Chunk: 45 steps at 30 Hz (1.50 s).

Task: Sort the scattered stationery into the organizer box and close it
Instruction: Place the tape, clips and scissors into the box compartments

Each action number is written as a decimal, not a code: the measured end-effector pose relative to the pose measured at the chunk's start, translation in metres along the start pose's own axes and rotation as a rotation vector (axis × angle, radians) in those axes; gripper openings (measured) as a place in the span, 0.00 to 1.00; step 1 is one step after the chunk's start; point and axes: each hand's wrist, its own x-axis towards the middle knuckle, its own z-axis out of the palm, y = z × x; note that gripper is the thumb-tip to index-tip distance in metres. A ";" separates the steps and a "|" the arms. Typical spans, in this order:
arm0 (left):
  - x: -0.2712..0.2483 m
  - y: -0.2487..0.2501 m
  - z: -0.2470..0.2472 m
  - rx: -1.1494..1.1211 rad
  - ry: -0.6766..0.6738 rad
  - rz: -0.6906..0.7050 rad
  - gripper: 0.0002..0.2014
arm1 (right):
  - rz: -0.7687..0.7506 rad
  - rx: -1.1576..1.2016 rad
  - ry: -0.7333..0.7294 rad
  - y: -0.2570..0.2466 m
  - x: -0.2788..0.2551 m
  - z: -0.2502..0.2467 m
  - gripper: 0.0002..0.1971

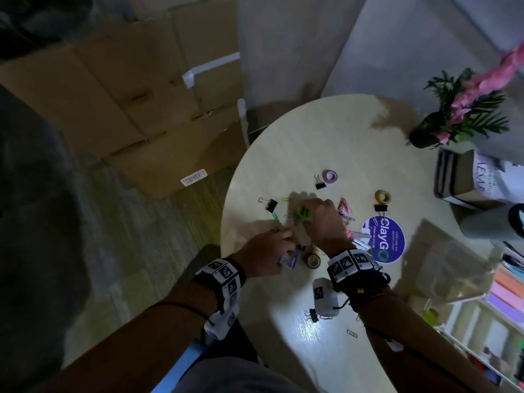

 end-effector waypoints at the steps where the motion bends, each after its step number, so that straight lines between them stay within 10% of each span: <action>1: 0.000 0.001 -0.001 0.002 -0.003 -0.012 0.19 | -0.005 -0.017 0.007 0.000 0.000 0.002 0.24; 9: 0.005 0.009 0.009 0.027 0.062 -0.068 0.30 | -0.010 0.112 0.145 0.005 -0.015 0.005 0.15; 23: 0.009 0.023 -0.001 -0.042 0.084 -0.266 0.20 | -0.069 0.390 0.264 0.040 -0.113 -0.032 0.14; 35: 0.007 0.048 -0.015 -0.663 0.074 -0.418 0.23 | -0.025 0.484 0.268 0.065 -0.178 -0.037 0.08; 45: 0.020 0.087 -0.023 -0.498 0.110 -0.406 0.21 | -0.006 0.552 0.225 0.076 -0.225 -0.047 0.08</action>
